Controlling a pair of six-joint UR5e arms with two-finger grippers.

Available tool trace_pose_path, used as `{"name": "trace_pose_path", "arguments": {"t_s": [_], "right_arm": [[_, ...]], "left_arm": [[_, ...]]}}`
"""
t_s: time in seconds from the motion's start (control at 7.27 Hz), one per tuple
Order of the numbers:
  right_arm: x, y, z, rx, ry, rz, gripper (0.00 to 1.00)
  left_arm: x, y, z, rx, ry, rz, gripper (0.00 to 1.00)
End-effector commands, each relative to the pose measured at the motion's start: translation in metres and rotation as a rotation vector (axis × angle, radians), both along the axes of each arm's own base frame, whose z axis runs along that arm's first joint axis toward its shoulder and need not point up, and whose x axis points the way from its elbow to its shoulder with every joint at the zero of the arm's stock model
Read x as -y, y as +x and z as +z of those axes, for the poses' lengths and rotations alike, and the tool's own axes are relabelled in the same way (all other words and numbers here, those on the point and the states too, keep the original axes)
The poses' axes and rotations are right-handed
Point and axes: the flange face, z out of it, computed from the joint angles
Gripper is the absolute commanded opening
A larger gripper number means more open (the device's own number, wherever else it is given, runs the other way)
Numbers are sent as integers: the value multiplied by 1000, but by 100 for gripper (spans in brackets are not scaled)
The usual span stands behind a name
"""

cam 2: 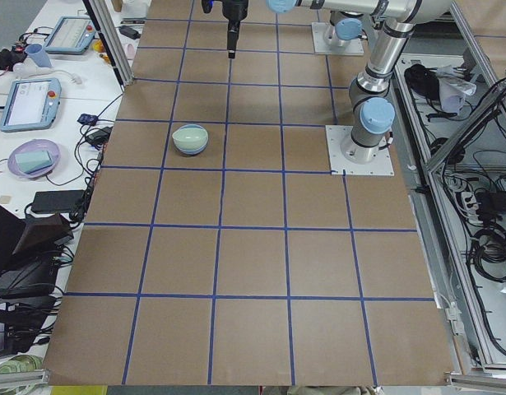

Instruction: Stack green bowl on blue bowl

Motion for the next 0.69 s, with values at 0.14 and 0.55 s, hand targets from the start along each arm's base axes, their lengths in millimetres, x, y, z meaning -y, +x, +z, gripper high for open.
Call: {"name": "trace_pose_path", "arguments": {"t_s": [0.14,0.55], "right_arm": [[0,0,0,0,0,0,100],[0,0,0,0,0,0,100]], "left_arm": [[2,11,0,-7,1,38,100],[-1,13,1,-13,-1,40,100]]}}
